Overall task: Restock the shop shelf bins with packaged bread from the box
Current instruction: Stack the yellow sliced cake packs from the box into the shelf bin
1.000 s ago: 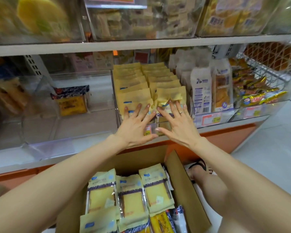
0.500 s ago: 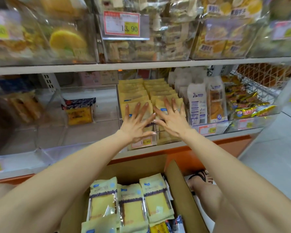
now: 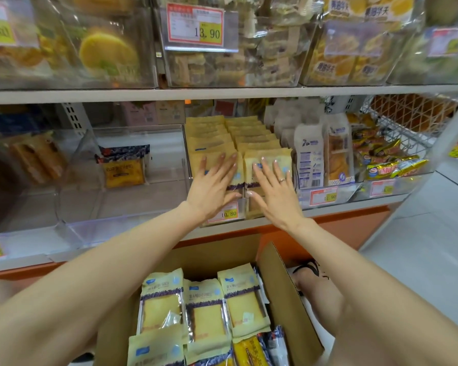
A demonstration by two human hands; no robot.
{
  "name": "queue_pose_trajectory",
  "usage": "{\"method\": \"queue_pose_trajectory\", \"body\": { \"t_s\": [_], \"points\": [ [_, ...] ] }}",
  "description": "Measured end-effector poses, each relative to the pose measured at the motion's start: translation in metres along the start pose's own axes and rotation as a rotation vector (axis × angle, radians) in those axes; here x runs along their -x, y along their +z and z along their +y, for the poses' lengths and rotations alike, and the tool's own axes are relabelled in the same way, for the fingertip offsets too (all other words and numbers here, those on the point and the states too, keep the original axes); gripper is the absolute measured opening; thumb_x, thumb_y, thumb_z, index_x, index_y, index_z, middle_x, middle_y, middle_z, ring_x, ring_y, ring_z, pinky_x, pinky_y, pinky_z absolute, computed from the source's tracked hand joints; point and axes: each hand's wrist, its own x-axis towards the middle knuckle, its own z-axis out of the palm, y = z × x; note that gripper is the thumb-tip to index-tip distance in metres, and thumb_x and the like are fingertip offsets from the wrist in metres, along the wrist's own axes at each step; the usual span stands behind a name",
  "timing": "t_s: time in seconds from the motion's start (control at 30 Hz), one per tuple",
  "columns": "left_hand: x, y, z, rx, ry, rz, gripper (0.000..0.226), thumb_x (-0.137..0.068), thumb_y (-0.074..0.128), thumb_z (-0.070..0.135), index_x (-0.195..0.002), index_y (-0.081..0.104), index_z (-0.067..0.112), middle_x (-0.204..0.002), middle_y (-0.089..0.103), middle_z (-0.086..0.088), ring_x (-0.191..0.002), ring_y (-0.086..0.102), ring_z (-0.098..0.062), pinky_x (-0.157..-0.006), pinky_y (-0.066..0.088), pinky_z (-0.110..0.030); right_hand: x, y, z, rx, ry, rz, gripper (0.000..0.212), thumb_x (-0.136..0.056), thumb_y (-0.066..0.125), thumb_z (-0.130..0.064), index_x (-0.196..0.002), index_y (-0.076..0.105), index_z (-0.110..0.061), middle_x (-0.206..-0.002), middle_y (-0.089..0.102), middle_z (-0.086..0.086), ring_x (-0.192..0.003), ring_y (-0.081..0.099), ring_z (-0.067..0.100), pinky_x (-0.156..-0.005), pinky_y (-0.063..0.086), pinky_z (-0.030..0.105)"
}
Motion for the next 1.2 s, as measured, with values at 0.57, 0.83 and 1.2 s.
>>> {"method": "queue_pose_trajectory", "body": {
  "t_s": [0.57, 0.83, 1.2],
  "points": [
    [-0.005, -0.023, -0.019, 0.294, -0.181, 0.132, 0.058, -0.084, 0.064, 0.037, -0.134, 0.046, 0.013, -0.144, 0.039, -0.015, -0.129, 0.037, -0.035, -0.101, 0.031, -0.048, 0.006, -0.001, -0.02, -0.091, -0.083, 0.319, 0.022, -0.081, 0.066, -0.019, -0.103, 0.068, -0.015, -0.098, 0.061, 0.005, -0.093, 0.057, 0.025, -0.079, 0.048, 0.04],
    [-0.005, -0.031, -0.062, 0.709, -0.409, -0.076, 0.054, -0.069, 0.079, 0.039, -0.111, 0.053, 0.017, -0.114, 0.062, -0.004, -0.105, 0.055, -0.024, -0.097, 0.041, -0.043, -0.012, 0.005, -0.043, -0.288, 0.321, 0.143, 0.049, -0.087, 0.062, -0.042, -0.129, 0.053, -0.017, -0.125, 0.051, 0.004, -0.113, 0.051, 0.024, -0.092, 0.039, 0.035],
    [0.004, -0.02, -0.062, 0.61, -0.257, -0.141, 0.062, -0.065, 0.082, 0.034, -0.114, 0.052, 0.011, -0.11, 0.065, -0.009, -0.104, 0.057, -0.029, -0.095, 0.038, -0.035, -0.016, 0.003, -0.035, -0.524, 0.358, 0.056, 0.026, -0.084, 0.068, -0.036, -0.09, 0.072, -0.011, -0.105, 0.053, -0.001, -0.104, 0.049, 0.018, -0.092, 0.034, 0.037]
  ]
}}
